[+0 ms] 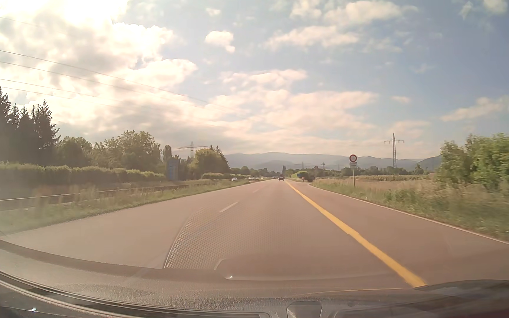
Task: Follow the waypoints while adhering to traffic rules and regulations
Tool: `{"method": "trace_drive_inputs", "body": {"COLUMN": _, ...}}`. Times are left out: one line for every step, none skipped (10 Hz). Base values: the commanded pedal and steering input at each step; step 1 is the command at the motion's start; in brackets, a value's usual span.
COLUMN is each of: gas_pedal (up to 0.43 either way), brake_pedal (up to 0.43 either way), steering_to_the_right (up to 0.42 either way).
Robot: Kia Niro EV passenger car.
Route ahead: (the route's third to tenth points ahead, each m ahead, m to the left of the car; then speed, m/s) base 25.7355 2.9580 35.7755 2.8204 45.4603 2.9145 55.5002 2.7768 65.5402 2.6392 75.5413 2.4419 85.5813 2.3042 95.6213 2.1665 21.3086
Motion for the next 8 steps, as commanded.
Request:
{"method": "trace_drive_inputs", "body": {"gas_pedal": 0.319, "brake_pedal": 0.000, "steering_to_the_right": -0.001}}
{"method": "trace_drive_inputs", "body": {"gas_pedal": 0.319, "brake_pedal": 0.000, "steering_to_the_right": -0.001}}
{"method": "trace_drive_inputs", "body": {"gas_pedal": 0.311, "brake_pedal": 0.000, "steering_to_the_right": 0.000}}
{"method": "trace_drive_inputs", "body": {"gas_pedal": 0.299, "brake_pedal": 0.000, "steering_to_the_right": 0.000}}
{"method": "trace_drive_inputs", "body": {"gas_pedal": 0.280, "brake_pedal": 0.000, "steering_to_the_right": -0.001}}
{"method": "trace_drive_inputs", "body": {"gas_pedal": 0.280, "brake_pedal": 0.000, "steering_to_the_right": 0.000}}
{"method": "trace_drive_inputs", "body": {"gas_pedal": 0.268, "brake_pedal": 0.000, "steering_to_the_right": -0.001}}
{"method": "trace_drive_inputs", "body": {"gas_pedal": 0.268, "brake_pedal": 0.000, "steering_to_the_right": 0.000}}
